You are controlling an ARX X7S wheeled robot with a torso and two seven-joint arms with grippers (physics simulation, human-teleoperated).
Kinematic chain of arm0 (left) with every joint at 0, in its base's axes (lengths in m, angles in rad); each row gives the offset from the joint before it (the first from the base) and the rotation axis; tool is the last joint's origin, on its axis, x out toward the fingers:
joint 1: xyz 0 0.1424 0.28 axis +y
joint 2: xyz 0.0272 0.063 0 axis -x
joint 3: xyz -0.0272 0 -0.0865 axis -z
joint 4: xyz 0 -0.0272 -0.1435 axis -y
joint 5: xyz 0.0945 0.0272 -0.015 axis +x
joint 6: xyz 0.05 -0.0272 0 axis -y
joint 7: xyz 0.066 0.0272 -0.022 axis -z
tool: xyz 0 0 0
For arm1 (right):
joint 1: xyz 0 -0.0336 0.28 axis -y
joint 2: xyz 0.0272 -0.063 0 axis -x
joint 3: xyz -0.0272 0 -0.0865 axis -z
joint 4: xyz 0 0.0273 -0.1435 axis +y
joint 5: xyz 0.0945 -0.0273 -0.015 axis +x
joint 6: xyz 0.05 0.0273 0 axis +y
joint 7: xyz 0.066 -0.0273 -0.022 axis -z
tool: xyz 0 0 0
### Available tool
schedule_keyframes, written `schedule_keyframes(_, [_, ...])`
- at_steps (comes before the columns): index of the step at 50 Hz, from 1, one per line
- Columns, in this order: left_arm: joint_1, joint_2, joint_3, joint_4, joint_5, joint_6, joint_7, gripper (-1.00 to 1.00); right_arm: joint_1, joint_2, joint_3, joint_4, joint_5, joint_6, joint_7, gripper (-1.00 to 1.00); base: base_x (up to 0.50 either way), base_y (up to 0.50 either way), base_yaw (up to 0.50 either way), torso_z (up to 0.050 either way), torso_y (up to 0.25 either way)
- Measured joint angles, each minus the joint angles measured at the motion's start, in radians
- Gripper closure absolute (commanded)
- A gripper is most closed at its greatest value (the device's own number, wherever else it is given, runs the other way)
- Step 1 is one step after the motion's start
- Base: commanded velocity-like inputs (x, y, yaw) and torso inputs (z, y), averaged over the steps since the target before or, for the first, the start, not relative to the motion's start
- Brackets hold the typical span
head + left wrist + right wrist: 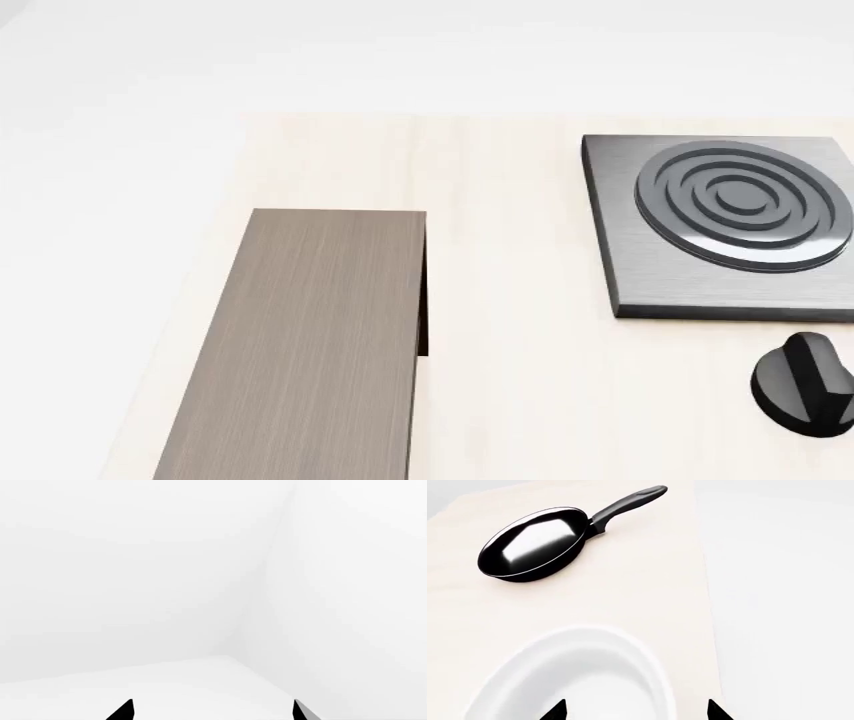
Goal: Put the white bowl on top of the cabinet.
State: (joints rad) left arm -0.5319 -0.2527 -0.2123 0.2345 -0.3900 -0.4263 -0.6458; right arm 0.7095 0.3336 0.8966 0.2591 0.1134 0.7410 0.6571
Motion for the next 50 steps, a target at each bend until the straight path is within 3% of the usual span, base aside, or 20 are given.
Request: schedule_keyframes(50, [0.006,-0.011,0.011,0.003,-0.014,0.003,-0.014,-1.00,0.027,0.053,0.017,0.248,-0.013,-0.105,0.013,-1.00,0.00,0.00,0.00,0.000,0.000])
